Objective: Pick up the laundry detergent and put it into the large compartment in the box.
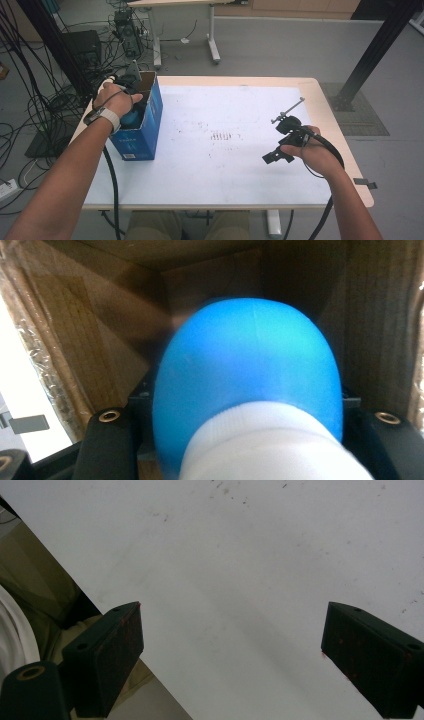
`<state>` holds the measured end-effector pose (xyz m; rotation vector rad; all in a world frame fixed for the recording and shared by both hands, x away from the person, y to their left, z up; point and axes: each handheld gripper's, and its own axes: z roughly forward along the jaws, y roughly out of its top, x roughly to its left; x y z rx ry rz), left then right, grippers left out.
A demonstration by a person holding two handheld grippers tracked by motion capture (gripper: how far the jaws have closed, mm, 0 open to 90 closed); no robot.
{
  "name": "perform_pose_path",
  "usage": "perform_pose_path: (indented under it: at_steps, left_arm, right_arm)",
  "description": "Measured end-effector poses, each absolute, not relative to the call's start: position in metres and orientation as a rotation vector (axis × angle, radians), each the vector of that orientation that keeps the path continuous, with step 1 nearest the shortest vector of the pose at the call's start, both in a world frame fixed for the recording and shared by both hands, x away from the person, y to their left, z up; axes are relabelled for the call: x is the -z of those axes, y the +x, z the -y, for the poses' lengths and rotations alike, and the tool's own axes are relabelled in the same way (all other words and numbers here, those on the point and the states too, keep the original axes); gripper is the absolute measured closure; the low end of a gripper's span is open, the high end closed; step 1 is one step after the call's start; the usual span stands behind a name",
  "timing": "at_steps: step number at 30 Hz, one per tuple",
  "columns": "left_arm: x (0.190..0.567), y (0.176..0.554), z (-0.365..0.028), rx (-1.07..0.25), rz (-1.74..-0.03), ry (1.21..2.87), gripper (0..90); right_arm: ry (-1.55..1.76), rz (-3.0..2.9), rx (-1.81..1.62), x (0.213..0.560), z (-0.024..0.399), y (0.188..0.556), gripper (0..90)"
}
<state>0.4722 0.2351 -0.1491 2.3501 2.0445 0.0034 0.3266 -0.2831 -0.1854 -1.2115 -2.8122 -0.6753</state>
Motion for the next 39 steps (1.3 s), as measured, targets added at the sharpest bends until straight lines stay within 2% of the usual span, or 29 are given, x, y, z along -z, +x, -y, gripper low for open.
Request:
perform_pose_path:
  at_steps: [30, 33, 39]
  left_arm:
    - [0.1486, 0.4717, -0.2346, 0.004, -2.024, 2.347, 36.8]
    - [0.1490, 0.4717, -0.2350, -0.002, -2.030, 2.348, 31.0]
    - [0.1475, 0.4698, -0.2399, 0.000, -2.024, 2.333, 29.2]
  right_arm:
    - [-1.214, 2.819, 0.666, 0.1842, 0.2825, 0.3242, 9.7]
    - [-1.215, 2.818, 0.667, 0.1847, 0.2829, 0.3241, 9.7]
    - [-1.212, 2.815, 0.663, 0.1859, 0.2815, 0.3252, 9.7]
